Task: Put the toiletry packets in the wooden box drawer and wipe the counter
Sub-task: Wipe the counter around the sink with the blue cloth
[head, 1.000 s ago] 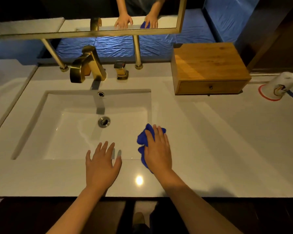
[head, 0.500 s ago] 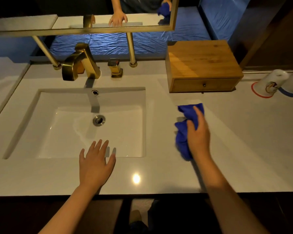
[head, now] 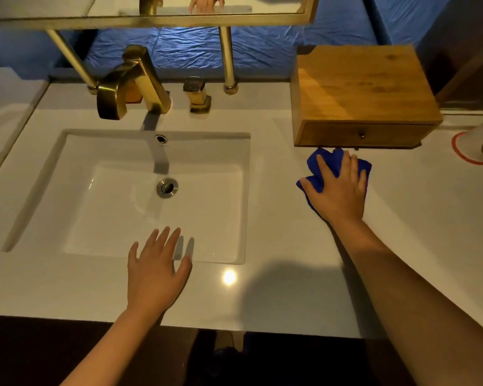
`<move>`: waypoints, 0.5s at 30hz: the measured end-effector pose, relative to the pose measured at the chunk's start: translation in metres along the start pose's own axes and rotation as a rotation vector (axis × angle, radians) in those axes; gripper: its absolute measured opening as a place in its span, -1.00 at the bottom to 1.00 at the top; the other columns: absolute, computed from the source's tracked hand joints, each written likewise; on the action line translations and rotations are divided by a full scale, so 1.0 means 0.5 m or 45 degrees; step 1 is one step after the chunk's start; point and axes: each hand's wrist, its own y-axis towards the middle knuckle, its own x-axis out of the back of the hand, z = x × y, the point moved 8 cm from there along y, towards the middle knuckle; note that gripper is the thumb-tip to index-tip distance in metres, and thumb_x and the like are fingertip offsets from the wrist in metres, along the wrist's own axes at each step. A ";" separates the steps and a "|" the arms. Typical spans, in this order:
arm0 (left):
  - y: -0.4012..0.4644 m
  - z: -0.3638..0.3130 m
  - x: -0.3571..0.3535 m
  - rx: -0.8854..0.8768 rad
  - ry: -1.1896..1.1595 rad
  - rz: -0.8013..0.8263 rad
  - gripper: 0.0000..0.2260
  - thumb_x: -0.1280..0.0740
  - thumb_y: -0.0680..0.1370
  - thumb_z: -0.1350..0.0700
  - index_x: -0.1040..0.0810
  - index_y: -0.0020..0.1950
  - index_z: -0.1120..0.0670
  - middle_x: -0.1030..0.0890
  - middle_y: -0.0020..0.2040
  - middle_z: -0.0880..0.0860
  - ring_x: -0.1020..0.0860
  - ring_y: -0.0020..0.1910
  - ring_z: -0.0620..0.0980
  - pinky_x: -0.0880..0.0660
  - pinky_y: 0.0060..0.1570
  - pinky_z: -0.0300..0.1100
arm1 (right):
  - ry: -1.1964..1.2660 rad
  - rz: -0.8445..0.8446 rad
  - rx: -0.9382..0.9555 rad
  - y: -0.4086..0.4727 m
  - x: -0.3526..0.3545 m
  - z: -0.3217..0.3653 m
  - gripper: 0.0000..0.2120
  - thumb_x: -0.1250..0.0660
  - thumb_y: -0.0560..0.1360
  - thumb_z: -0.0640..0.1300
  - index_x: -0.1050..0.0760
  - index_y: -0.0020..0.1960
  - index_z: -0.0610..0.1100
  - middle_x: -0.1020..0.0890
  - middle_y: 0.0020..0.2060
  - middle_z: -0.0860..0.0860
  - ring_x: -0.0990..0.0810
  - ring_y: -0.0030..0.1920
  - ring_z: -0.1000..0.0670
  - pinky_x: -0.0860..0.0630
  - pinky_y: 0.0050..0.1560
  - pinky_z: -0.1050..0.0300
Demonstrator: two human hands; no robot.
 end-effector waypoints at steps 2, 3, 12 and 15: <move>0.001 0.000 -0.002 0.000 0.003 0.010 -0.37 0.13 0.48 -0.26 -0.26 0.47 -0.05 -0.31 0.49 0.01 -0.17 0.51 -0.02 0.01 0.46 0.08 | 0.010 0.032 0.095 0.006 -0.003 0.026 -0.39 -0.07 0.46 0.33 -0.17 0.44 0.09 -0.12 0.50 -0.17 0.00 0.50 -0.22 0.02 0.47 -0.25; 0.001 -0.001 -0.002 -0.003 0.005 0.015 -0.37 0.12 0.48 -0.26 -0.27 0.47 -0.05 -0.31 0.49 0.01 -0.18 0.51 -0.01 0.00 0.46 0.08 | 0.036 0.046 0.137 0.001 -0.002 0.037 -0.38 -0.08 0.45 0.33 -0.17 0.43 0.10 -0.13 0.50 -0.16 0.00 0.50 -0.21 0.02 0.47 -0.24; 0.000 -0.004 0.001 0.004 0.008 0.056 -0.40 0.10 0.49 -0.24 -0.31 0.45 -0.05 -0.35 0.47 0.00 -0.21 0.50 0.00 -0.05 0.45 0.10 | 0.032 0.112 0.213 -0.096 -0.048 0.215 -0.35 -0.04 0.41 0.36 -0.04 0.43 0.14 -0.10 0.51 -0.13 0.05 0.50 -0.24 0.09 0.42 -0.31; 0.001 -0.003 0.006 0.009 0.004 0.051 -0.41 0.08 0.49 -0.23 -0.33 0.44 -0.05 -0.37 0.46 0.01 -0.23 0.49 0.00 -0.08 0.45 0.10 | 0.053 0.089 0.224 -0.018 -0.046 0.265 -0.40 -0.15 0.48 0.21 -0.07 0.44 0.07 -0.12 0.49 -0.14 0.02 0.50 -0.24 0.05 0.43 -0.32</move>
